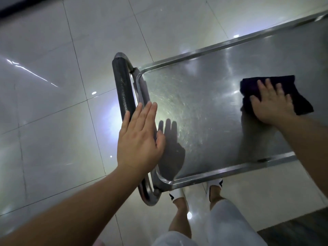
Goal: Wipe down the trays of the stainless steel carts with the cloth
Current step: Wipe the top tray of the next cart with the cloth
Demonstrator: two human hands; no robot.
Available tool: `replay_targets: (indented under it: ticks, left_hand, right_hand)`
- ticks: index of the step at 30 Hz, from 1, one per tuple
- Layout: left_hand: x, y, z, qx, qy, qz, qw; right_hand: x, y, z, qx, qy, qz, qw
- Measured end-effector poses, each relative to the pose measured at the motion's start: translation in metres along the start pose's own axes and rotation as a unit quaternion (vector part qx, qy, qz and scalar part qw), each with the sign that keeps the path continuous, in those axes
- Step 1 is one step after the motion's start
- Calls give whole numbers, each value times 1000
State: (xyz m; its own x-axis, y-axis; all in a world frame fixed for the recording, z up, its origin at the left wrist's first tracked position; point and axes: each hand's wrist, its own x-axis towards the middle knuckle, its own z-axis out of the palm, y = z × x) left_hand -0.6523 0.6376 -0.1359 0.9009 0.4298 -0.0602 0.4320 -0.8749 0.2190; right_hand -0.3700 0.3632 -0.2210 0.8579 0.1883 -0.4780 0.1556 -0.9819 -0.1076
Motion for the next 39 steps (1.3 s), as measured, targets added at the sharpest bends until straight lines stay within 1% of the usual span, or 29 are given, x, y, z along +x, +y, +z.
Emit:
replay_targets:
  ticks: [2,4,6,7,10,12,14,16,17,18,19,21,23,25,27,29,31,33,35,37,39]
  left_hand:
    - [0,0,2,-5,4,-4,1000]
    - [1,-1,3,-7,5,-8,1000]
    - [2,-1,3,-9,4,-10,1000]
    - [1,-1,3,-9,2,-12,1000]
    - [0,-1,3,0,-9,-22,1000]
    - [1,-2,3,6,-13,-28,1000]
    - [1,-2,2,15,-19,-26,999]
    - [2,-1,2,19,-22,-25,999]
    - [0,-2,1,20,-25,-28,999]
    - [-1,-4,1,23,-27,-30,999]
    - [-2,-5,1,25,-29,-33,999]
    - [1,-5,1,32,-34,-31,998]
    - [2,-4,1,39,-40,-33,998]
    - [2,-3,1,37,-44,-39,998]
    - [1,-2,2,33,-44,-42,998]
    - [0,-2,2,33,-42,-40,998]
    - [1,-1,2,34,-44,-37,998]
    - [2,-1,3,41,-48,-30,998]
    - [2,-1,2,42,-53,-22,997]
    - [3,1,-1,40,-52,-15,998]
    - [4,1,-2,41,-50,-7,998]
  right_hand:
    - [11,14,-9,12,-5,50,999]
    - [19,-1,-6,30,11,77,997]
    - [25,-36,-2,43,24,75,996]
    - [27,-59,1,35,24,53,998]
    - [19,-139,16,-8,13,-79,997]
    - [-8,-192,38,-43,0,-184,982]
    - [-56,-231,66,-84,-18,-299,950]
    - [-97,-246,86,-163,-48,-400,901]
    - [-105,-247,90,-191,-65,-435,878]
    - [-105,-244,91,-198,-77,-455,865]
    - [-98,-237,87,-182,-74,-463,864]
    - [-68,-209,74,-126,-37,-435,891]
    - [-27,-169,53,-88,-8,-367,926]
    - [18,-120,25,-70,23,-276,958]
    - [61,-64,-5,-44,51,-167,984]
    - [92,-11,-34,-14,58,-61,996]
    - [108,21,-54,6,43,15,999]
    - [116,19,-61,28,33,62,997]
    - [119,-11,-58,54,40,86,994]
    - [118,-58,-47,47,48,50,996]
    - [109,-116,-31,21,43,-31,998]
